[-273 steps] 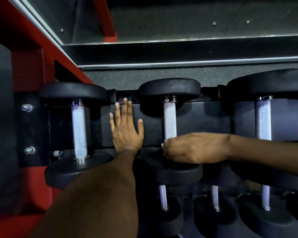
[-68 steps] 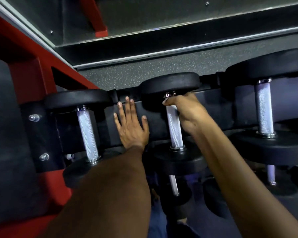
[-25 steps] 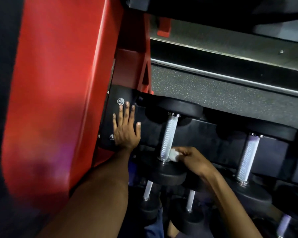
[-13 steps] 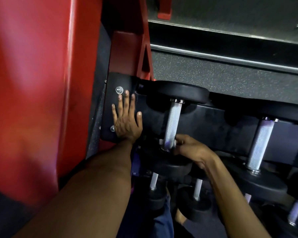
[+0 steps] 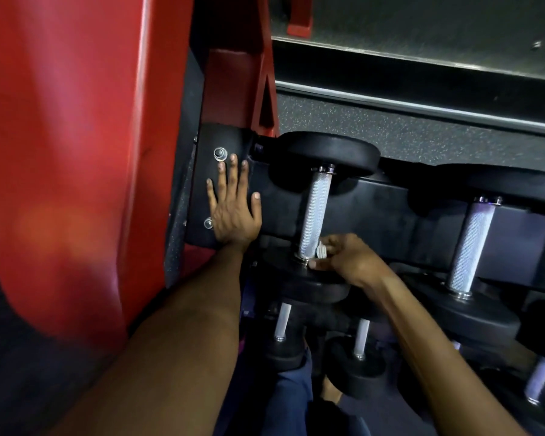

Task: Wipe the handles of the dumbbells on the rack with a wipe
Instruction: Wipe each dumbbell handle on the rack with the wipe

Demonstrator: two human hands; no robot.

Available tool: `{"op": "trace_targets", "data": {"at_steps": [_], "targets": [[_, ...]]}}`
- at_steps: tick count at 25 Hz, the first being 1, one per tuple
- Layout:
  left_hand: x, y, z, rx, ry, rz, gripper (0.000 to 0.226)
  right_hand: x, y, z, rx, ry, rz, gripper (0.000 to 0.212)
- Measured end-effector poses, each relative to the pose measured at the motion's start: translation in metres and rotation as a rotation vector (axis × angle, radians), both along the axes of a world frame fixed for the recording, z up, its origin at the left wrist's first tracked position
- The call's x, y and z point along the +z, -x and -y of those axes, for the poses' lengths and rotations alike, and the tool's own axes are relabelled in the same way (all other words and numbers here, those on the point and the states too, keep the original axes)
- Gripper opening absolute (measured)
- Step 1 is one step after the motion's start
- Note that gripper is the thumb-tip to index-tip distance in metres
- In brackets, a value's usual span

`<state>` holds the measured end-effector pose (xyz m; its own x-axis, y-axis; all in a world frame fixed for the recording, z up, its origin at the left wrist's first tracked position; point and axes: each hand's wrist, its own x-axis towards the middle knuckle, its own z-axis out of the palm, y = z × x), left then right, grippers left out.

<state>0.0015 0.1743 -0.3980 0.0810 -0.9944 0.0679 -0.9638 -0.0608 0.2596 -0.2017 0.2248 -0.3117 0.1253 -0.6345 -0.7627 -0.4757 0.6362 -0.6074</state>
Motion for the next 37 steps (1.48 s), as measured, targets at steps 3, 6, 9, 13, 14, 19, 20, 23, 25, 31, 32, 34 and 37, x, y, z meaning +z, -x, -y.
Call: {"op": "trace_targets", "data": {"at_steps": [3, 6, 9, 13, 14, 19, 20, 23, 25, 31, 32, 34, 37], "targets": [[-0.001, -0.001, 0.001, -0.006, 0.009, -0.011, 0.065, 0.001, 0.000, 0.005, -0.031, -0.059, 0.005, 0.029], [-0.003, -0.001, -0.001, -0.008, 0.010, -0.012, 0.064, 0.018, -0.008, 0.002, -0.095, -0.050, 0.049, 0.030], [-0.005, -0.002, 0.000, -0.006, 0.011, -0.013, 0.064, 0.044, -0.026, -0.016, 0.263, 0.268, -0.557, 0.020], [-0.006, -0.002, -0.001, -0.012, 0.044, -0.021, 0.063, 0.066, -0.053, 0.019, 0.615, 0.511, -0.384, 0.019], [-0.006, -0.003, 0.000, -0.012, 0.043, -0.029, 0.063, 0.061, -0.059, 0.033, 0.738, 0.541, -0.432, 0.022], [-0.007, -0.002, 0.000, -0.012, 0.050, -0.052, 0.063, 0.052, -0.080, 0.039, 1.102, 0.351, -0.557, 0.035], [-0.008, -0.001, -0.001, -0.010, 0.048, -0.052, 0.063, 0.053, -0.083, 0.036, 1.147, 0.399, -0.539, 0.036], [-0.008, -0.001, 0.001, 0.001, 0.045, -0.058, 0.063, 0.055, -0.090, 0.044, 1.352, 0.453, -0.658, 0.039], [-0.008, -0.001, -0.001, -0.005, 0.040, -0.059, 0.063, 0.050, -0.075, 0.043, 1.362, 0.547, -0.622, 0.033], [-0.008, -0.001, -0.002, 0.006, 0.034, -0.032, 0.063, 0.037, 0.042, -0.015, 0.784, 0.687, -0.097, 0.032], [-0.008, -0.001, -0.001, 0.009, 0.035, -0.029, 0.063, 0.028, 0.053, -0.016, 0.649, 0.643, -0.151, 0.028], [-0.008, -0.001, -0.001, 0.006, 0.035, -0.024, 0.063, 0.006, 0.051, -0.007, 0.300, 0.462, -0.232, 0.020], [-0.008, -0.001, -0.002, 0.008, 0.039, -0.015, 0.062, -0.008, 0.009, 0.009, 0.019, -0.004, 0.331, 0.039]]}}
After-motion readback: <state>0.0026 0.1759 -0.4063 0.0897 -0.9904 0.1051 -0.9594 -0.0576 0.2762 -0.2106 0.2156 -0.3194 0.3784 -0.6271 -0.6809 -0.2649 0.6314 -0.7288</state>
